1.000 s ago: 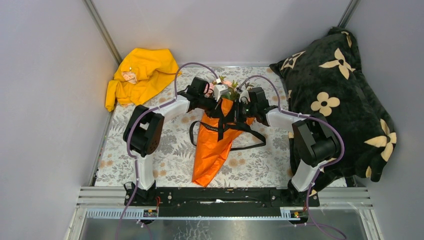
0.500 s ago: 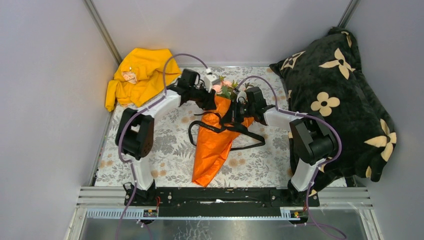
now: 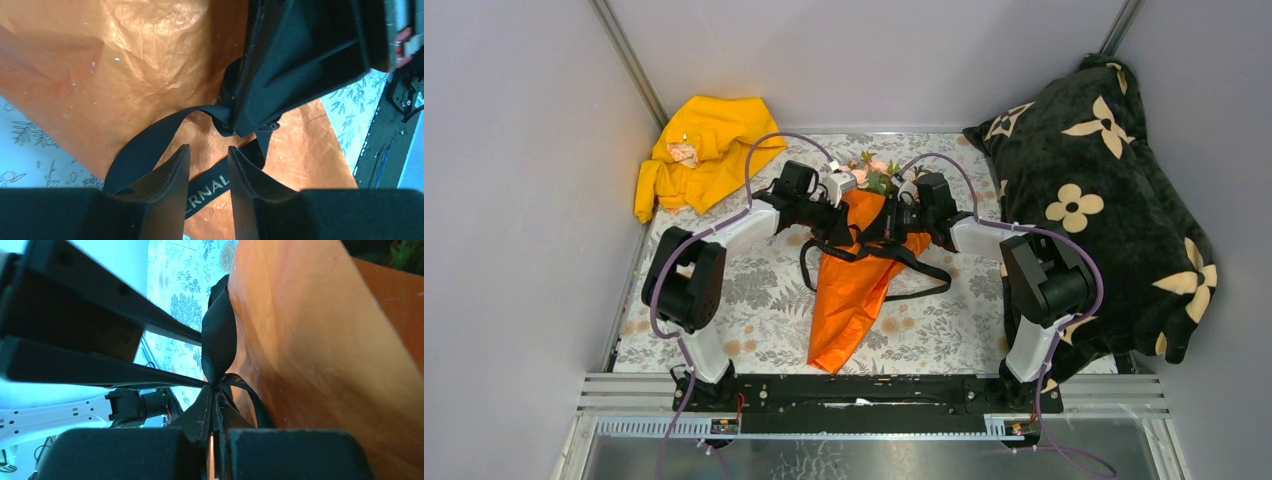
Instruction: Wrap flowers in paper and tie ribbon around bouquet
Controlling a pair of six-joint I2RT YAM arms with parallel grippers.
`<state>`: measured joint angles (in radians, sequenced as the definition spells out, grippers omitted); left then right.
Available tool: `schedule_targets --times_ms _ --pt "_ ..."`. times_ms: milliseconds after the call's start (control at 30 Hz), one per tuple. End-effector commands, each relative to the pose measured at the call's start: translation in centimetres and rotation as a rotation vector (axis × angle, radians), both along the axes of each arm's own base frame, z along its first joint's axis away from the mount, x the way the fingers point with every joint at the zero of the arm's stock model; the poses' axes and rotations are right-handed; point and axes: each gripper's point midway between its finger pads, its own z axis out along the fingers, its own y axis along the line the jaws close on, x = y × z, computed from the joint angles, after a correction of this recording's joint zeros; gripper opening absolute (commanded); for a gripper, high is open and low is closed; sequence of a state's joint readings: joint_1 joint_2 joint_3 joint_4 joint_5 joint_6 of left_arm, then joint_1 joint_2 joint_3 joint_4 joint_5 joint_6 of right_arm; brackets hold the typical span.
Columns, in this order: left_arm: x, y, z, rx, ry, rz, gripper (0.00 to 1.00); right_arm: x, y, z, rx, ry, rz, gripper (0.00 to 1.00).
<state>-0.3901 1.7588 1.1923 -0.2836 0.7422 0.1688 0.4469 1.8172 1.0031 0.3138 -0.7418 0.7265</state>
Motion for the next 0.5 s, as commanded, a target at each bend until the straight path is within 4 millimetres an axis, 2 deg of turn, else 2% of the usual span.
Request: schedule_targets --times_ms 0,100,167,233,333,467 --pt "1.0 -1.6 0.7 -0.117 0.017 0.007 0.43 0.0 0.7 1.8 0.083 -0.013 0.022 0.0" --pt "1.0 -2.2 1.1 -0.177 0.076 0.014 0.42 -0.3 0.5 1.5 0.065 -0.013 0.028 0.0" --pt "0.9 -2.2 1.6 -0.204 0.035 0.016 0.37 -0.3 0.2 1.2 0.045 -0.001 0.01 0.0" --pt "0.9 -2.0 2.0 -0.205 -0.067 0.01 0.37 -0.2 0.1 1.0 0.036 0.024 -0.006 0.0" --pt "0.9 -1.7 1.3 -0.179 -0.188 -0.028 0.41 -0.1 0.1 1.1 0.039 0.047 -0.021 0.0" --pt "1.1 -1.9 0.4 -0.171 -0.111 -0.049 0.44 -0.3 0.0 1.1 0.039 0.048 -0.028 0.0"
